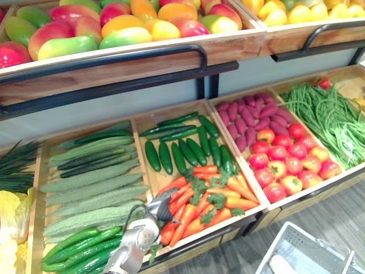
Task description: Pick vegetable in the basket
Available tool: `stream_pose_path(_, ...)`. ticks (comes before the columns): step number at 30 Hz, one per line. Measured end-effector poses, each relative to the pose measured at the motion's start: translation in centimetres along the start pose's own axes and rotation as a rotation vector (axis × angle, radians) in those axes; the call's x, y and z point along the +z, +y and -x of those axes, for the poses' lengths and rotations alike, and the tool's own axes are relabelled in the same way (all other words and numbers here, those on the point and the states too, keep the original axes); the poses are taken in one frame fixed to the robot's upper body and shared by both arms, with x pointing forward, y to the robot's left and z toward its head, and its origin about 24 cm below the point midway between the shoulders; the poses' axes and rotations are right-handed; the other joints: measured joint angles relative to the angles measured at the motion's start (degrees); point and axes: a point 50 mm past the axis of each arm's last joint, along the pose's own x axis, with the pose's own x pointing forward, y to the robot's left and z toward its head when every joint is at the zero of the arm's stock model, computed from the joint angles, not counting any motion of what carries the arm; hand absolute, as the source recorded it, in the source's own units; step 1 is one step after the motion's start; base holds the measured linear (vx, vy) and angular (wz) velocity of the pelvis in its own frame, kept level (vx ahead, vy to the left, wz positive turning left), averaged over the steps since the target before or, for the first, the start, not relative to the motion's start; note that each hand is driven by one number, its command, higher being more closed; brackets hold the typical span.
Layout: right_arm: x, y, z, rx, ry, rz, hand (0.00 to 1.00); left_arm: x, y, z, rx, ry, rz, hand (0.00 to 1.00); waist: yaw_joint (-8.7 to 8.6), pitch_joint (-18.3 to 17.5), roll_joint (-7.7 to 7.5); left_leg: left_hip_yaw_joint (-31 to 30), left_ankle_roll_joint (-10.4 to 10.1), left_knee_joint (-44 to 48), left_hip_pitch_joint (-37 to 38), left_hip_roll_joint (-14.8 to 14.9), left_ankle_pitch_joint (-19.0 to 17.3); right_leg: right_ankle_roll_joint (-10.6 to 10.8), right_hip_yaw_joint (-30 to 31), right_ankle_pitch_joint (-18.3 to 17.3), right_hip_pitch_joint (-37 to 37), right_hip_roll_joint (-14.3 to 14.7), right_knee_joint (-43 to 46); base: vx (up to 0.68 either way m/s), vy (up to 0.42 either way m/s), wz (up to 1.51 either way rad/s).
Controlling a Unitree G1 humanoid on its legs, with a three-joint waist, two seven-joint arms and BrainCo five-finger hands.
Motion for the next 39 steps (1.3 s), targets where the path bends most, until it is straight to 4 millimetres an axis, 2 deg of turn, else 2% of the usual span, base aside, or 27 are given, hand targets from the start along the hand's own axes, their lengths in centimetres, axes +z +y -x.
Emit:
stream_pose_path(7, 0.1, 0.2, 0.0, 0.002, 0.001, -0.002, 1.0, -0.9, -0.1, -1.1, -0.009, 0.05, 0.011, 0.0, -0.09, 0.0, -0.04, 0.0, 0.0, -0.5, -0.2, -0.2, 0.0, 0.2, 0.0, 0.1, -0.2, 0.0, -0.7, 0.0, 0.0, 0.0)
stream_pose_path(8, 0.1, 0.3, 0.0, 0.005, 0.002, -0.003, 1.0, -1.2, -0.5, -1.2, -0.017, 0.066, 0.019, 1.0, -0.17, 0.0, -0.04, 0.0, 0.0, -0.6, -0.3, -0.2, 0.0, 0.2, 0.0, 0.1, -0.3, 0.0, -0.8, 0.0, 0.0, 0.0)
stream_pose_path(18, 0.5, 1.4, -0.2, 0.023, 0.01, -0.001, 1.0, -1.3, -0.3, -2.2, 0.021, 0.092, 0.049, 1.0, -0.48, 0.1, -0.18, -1.3, 0.1, -0.6, -1.1, -0.7, -0.2, 0.2, -0.1, 0.1, -0.9, -0.4, -0.8, 0.01, -0.002, 0.0)
stream_pose_path(22, 0.7, 1.7, -0.3, 0.021, 0.014, 0.0, 1.0, -1.5, -0.3, -2.2, 0.033, 0.101, 0.05, 1.0, -1.6, 0.2, -0.26, -2.2, 0.3, 1.0, -2.0, -0.8, -1.1, 0.2, -0.4, 0.1, -0.9, -0.6, -0.6, -0.01, 0.003, 0.03)
stream_pose_path(31, 0.7, 1.5, -0.3, 0.013, 0.018, 0.003, 1.0, -1.6, 0.0, -2.2, 0.041, 0.107, 0.059, 1.0, -1.8, 0.4, -0.04, -2.2, 0.3, 1.2, -2.0, -0.7, -1.1, 0.1, -0.2, 0.1, -0.9, -0.6, -0.5, 0.0, 0.0, 0.0)
stream_pose_path(34, 0.7, 1.5, -0.4, 0.013, 0.017, 0.0, 1.0, -1.3, 1.0, -2.1, 0.069, 0.091, 0.052, 1.0, -1.77, 0.8, 0.38, -2.2, 0.3, 1.2, -1.9, -0.7, -1.1, 0.1, -0.2, 0.1, -0.9, -0.6, -0.2, 0.0, 0.0, 0.0)
stream_pose_path(39, 0.7, 1.4, -0.4, 0.011, 0.017, -0.002, 1.0, -0.8, 4.3, -1.3, 0.189, 0.039, 0.022, 1.0, -1.52, 1.1, 0.29, -2.1, 0.4, 1.2, -1.0, -0.6, -1.1, -0.4, -0.1, -0.2, -0.7, -0.6, 0.9, 0.0, 0.0, 0.0)
